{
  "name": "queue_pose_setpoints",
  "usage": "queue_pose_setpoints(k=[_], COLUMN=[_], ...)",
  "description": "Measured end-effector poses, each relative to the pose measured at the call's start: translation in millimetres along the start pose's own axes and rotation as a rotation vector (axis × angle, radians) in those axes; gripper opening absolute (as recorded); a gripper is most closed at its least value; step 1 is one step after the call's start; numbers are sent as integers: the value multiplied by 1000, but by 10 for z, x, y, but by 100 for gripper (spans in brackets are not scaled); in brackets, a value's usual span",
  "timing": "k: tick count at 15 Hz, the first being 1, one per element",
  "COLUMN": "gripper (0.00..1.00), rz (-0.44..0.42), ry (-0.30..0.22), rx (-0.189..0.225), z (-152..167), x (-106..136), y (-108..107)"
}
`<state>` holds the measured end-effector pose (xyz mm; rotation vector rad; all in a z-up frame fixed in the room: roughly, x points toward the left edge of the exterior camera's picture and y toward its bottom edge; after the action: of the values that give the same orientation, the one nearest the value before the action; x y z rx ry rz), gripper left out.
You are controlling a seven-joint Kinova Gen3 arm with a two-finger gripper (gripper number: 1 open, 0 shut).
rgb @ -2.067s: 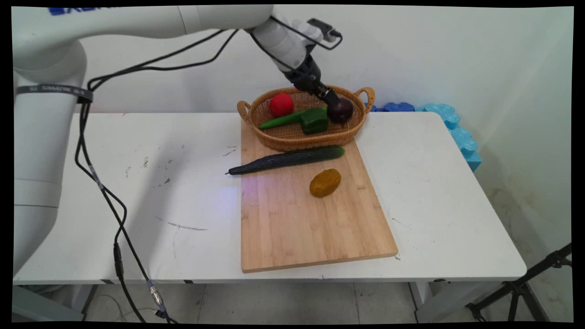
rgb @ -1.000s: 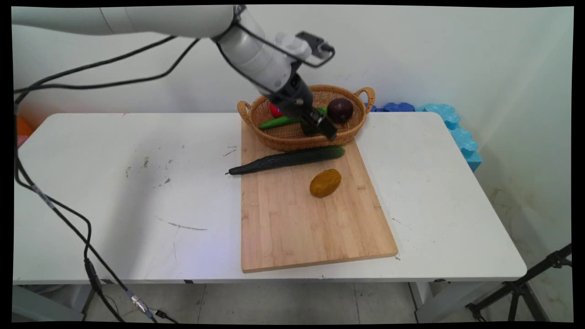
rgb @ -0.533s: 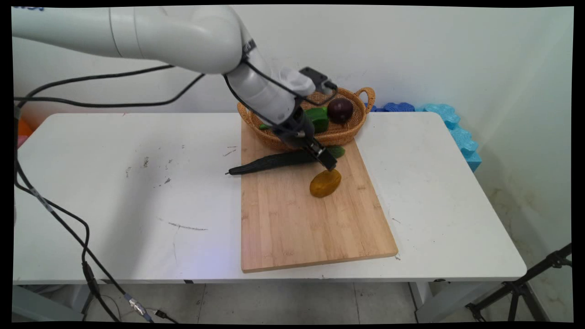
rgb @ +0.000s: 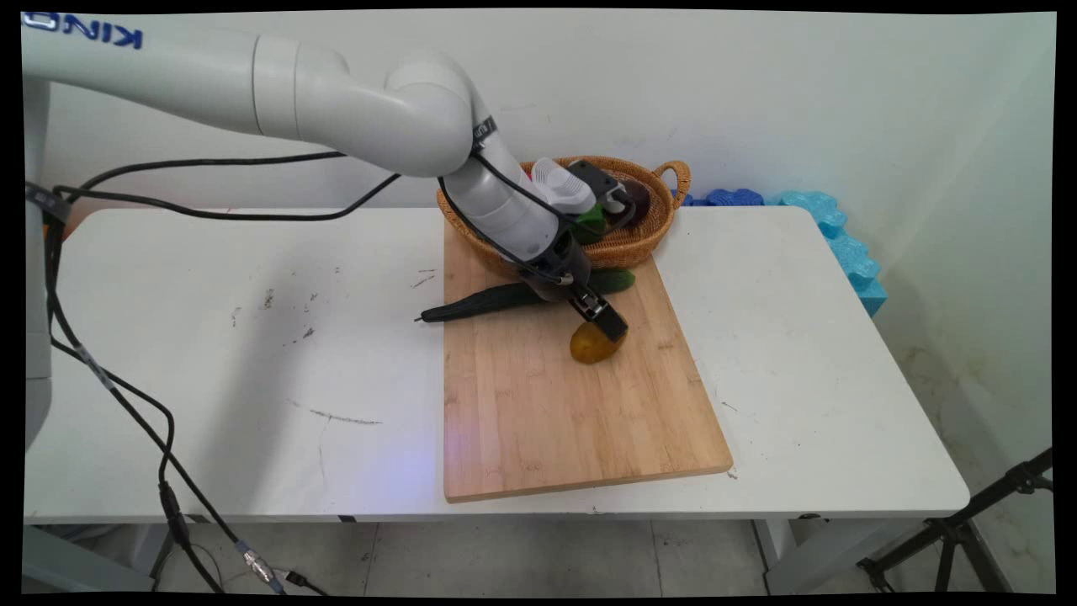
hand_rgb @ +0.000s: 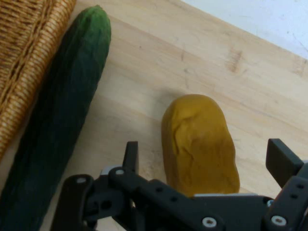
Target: Pick up the potato from the cutting board
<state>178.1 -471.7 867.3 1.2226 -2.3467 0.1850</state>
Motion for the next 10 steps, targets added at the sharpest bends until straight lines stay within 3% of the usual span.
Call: queue_pose_setpoints(k=[9, 10], gripper=[100, 0], rz=[25, 26], ry=[-6, -6], rx=[-1, -1], z=[158, 163], x=[-38, -39], y=[19, 18])
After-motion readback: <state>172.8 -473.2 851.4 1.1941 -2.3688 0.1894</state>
